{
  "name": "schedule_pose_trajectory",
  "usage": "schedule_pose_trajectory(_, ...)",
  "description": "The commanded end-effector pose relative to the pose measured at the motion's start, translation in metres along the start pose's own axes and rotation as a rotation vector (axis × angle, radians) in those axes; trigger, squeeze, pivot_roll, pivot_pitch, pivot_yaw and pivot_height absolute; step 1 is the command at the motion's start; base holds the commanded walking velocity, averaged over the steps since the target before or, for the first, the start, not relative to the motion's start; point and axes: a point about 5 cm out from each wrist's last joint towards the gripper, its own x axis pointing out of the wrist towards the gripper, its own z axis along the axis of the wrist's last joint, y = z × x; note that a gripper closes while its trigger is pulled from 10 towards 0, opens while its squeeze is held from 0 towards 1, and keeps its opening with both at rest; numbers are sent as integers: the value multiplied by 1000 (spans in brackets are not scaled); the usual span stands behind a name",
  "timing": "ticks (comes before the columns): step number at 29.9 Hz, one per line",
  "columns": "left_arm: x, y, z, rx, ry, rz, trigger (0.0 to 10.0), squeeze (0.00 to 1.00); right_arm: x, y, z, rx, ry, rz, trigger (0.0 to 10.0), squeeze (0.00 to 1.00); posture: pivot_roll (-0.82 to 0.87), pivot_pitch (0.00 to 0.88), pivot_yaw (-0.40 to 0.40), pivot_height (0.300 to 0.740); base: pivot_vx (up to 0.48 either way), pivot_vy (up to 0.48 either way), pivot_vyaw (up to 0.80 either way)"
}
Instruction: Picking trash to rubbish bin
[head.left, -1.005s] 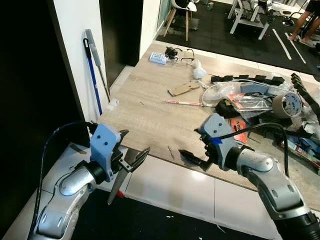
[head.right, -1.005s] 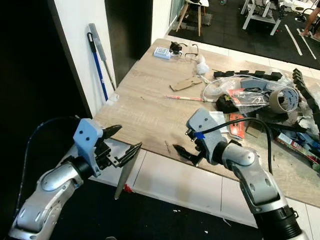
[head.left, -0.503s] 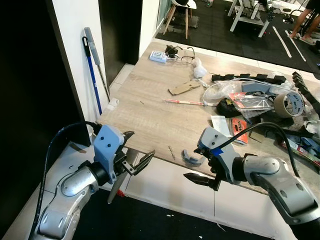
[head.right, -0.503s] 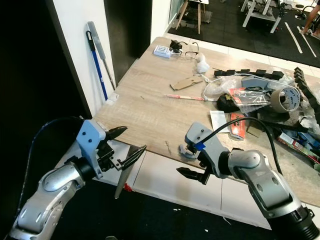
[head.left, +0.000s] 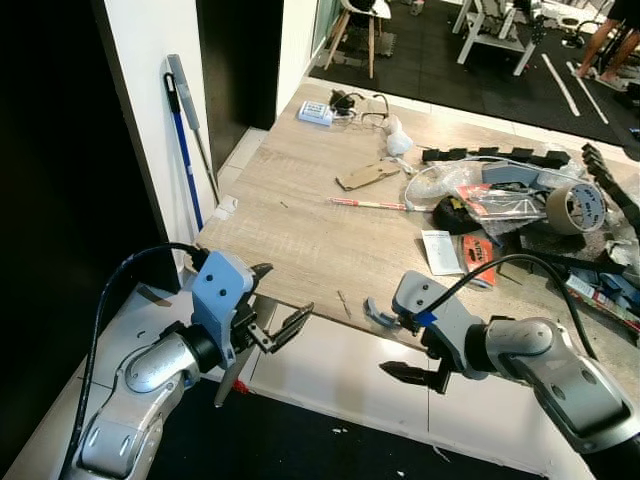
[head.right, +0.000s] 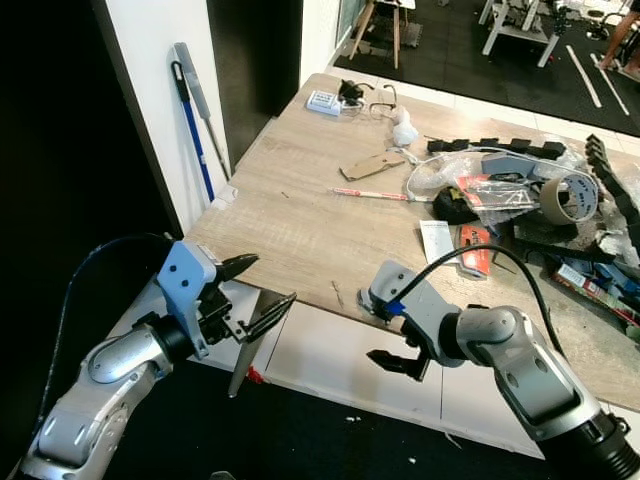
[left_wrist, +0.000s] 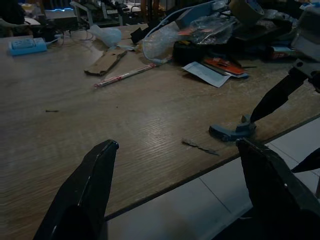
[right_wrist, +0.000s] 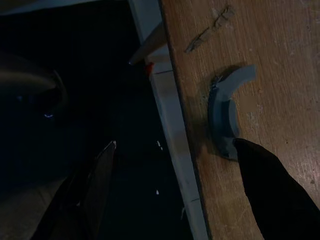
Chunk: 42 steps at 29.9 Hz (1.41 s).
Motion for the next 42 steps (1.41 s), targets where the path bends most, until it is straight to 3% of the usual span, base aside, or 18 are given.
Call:
schedule_pose_trajectory(1,0,-3,1,18,1,-18,10000,0,5,3,-7,3,16,2,10000,0,-24,128,-68,740,0,0,0)
schedule_pose_trajectory(15,1,-3,4,16,-14,-28,10000,0,12,-10,-3,-15,-41,-76,10000,0,-22,128,-64,740,0,0,0)
schedule_pose_trajectory(29,2,-4,4,13,-12,-40,10000,0,17,0,-17,29,6,8,10000,0,-19,127,-64,740,0,0,0)
schedule_pose_trajectory(30,2,-4,4,13,-12,-41,10000,0,17,1,-20,17,26,9,8980,0,-20,127,-64,740,0,0,0)
schedule_pose_trajectory(31,2,-4,4,13,-12,-41,10000,0,17,1,-20,17,26,9,8980,0,-20,127,-64,740,0,0,0)
schedule_pose_trajectory(32,2,-4,4,13,-12,-41,10000,0,17,1,-21,16,29,9,7098,0,-20,127,-64,740,0,0,0)
schedule_pose_trajectory(34,2,-4,4,14,-13,-41,10000,0,17,1,-21,15,30,10,7098,0,-20,127,-64,740,0,0,0)
schedule_pose_trajectory(35,2,-4,4,15,-13,-41,10000,0,17,1,-23,17,33,9,3686,0,-20,126,-64,740,0,0,0)
schedule_pose_trajectory(42,2,-4,4,16,-14,-35,10000,0,16,-1,-31,14,74,-1,3843,0,-21,125,-65,740,0,0,0)
